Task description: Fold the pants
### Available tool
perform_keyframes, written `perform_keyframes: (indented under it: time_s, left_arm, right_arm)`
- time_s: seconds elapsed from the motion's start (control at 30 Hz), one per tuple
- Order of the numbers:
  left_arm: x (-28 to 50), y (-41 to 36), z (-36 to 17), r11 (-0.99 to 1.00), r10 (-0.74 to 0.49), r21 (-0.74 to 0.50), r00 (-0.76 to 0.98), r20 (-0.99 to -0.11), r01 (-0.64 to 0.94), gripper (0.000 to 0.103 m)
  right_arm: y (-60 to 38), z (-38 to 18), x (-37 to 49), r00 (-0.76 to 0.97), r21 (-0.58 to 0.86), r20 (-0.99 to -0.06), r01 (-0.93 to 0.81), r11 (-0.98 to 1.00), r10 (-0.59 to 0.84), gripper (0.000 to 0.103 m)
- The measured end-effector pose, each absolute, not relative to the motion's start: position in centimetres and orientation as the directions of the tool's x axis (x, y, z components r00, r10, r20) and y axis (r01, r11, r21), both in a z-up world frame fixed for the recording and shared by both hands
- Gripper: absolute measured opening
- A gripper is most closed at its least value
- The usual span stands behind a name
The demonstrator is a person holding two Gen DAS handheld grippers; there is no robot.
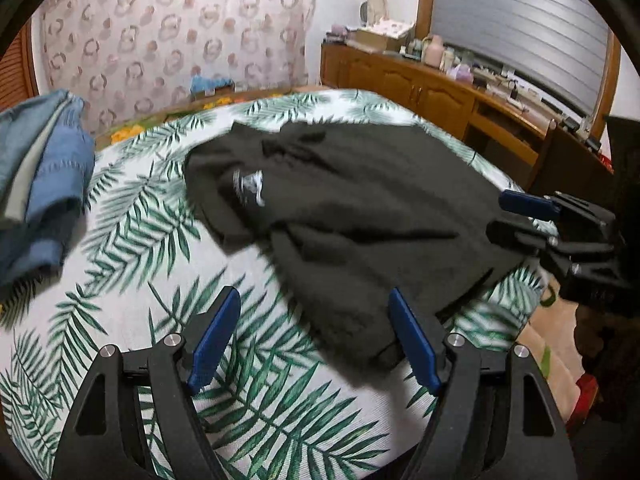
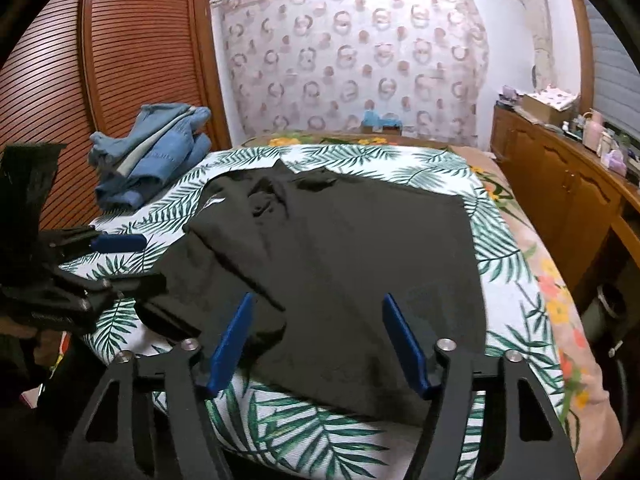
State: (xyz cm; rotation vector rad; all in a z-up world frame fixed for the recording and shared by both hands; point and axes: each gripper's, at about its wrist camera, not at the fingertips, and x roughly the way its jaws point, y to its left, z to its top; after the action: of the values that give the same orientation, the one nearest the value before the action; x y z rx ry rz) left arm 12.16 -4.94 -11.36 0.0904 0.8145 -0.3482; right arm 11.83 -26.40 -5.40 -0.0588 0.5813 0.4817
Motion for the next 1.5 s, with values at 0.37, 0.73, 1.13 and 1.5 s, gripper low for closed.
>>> perform_keyframes:
  time_s: [0.37, 0.73, 1.13, 1.5]
  left_arm:
    - [12.2, -4.5, -12.9, 0.941, -0.269, -0.064, 0.621, -0.736, 0.332, 0.077]
    - [12.1, -4.2, -13.0, 0.938, -0.28, -0.067, 0.63, -0.724, 0.34, 0.078]
    - [12.1, -4.2, -13.0, 0.938, -0.281, -0.065, 0.637, -0.718, 0.34, 0.078]
    - [12.1, -4.1, -13.0, 0.939, -0.282, -0.072, 0.633, -0.721, 0.336, 0.078]
  right_arm:
    - [-25.4, -6.1, 13.0, 0.655, 0.126, -0.591, -0.501, 0.856, 0.47, 0.045]
    - [-25.7, -6.3, 14.7, 0.611, 0.212, -0.597, -0.504, 0.837, 0.52, 0.037]
    - [-25.3, -5.4, 13.9, 0.628, 0.235, -0.553, -0.513, 0.826, 0.547, 0.037]
    - [-23.4, -7.1, 14.7, 0.597, 0.173, -0.619, -0.531, 0.83, 0.51, 0.013]
